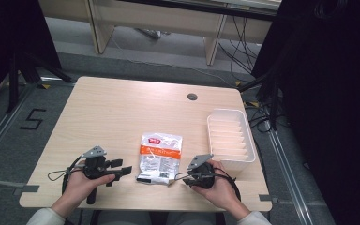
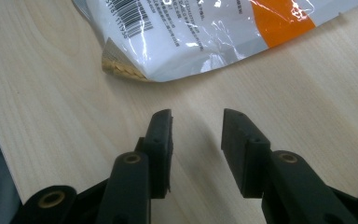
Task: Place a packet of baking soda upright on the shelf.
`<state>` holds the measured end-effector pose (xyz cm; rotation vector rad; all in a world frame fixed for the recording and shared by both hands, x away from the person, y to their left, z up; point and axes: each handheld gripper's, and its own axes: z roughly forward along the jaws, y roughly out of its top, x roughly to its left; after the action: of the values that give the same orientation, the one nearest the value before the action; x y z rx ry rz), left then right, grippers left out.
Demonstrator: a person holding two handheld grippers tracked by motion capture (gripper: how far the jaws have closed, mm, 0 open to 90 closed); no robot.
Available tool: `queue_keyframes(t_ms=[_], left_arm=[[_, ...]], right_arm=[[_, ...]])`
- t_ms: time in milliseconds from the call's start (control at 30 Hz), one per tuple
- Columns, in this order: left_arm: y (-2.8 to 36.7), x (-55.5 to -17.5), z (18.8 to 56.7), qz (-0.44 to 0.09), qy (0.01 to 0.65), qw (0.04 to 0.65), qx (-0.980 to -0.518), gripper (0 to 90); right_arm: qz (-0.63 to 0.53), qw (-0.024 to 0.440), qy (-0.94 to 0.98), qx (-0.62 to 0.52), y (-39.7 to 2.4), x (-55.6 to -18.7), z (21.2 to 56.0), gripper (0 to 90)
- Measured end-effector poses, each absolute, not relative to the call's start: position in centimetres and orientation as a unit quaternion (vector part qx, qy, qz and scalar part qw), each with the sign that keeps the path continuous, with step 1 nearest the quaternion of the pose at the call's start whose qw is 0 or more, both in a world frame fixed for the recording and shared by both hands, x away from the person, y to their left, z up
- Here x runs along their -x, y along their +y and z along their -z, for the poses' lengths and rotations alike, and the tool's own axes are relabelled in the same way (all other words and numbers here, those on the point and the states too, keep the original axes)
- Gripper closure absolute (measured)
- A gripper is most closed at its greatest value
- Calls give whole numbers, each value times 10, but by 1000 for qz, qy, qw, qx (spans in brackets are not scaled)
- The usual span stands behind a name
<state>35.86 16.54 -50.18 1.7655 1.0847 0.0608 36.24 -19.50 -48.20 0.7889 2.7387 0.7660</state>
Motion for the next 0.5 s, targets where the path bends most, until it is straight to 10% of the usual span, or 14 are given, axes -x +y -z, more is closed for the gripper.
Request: queue_keyframes(t_ms=[500], left_arm=[[138, -411, 508, 8, 489, 490, -722, 436]], right_arm=[[-262, 87, 920, -278, -194, -361, 482, 624]])
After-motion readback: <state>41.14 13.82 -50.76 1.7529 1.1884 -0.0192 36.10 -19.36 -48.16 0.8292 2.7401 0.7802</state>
